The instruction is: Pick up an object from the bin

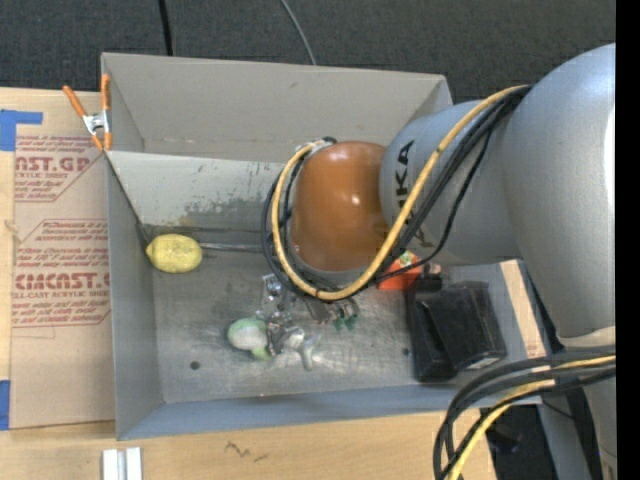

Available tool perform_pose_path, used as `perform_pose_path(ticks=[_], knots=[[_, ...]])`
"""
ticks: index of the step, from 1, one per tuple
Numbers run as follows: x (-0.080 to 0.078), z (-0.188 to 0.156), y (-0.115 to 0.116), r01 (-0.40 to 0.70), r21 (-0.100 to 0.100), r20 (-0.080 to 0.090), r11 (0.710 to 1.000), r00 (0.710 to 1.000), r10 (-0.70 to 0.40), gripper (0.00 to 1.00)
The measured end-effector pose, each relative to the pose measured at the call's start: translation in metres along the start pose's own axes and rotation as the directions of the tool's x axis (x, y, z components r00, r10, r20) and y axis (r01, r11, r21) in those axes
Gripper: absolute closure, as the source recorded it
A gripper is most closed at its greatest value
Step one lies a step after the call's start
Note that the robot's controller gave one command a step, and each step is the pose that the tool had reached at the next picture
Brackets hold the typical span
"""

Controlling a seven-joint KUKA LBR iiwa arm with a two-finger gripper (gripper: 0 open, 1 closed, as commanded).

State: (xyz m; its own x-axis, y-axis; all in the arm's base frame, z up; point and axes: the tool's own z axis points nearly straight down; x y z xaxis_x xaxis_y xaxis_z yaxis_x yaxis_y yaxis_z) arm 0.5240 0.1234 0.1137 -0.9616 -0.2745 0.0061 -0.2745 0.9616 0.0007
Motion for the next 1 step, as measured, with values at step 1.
perform_pose_path(ticks=[1], knots=[[-0.0284, -0.1277, 0.0086, -0.023, 0.000, 0.009, 1.000, 1.000, 0.023, 1.00]])
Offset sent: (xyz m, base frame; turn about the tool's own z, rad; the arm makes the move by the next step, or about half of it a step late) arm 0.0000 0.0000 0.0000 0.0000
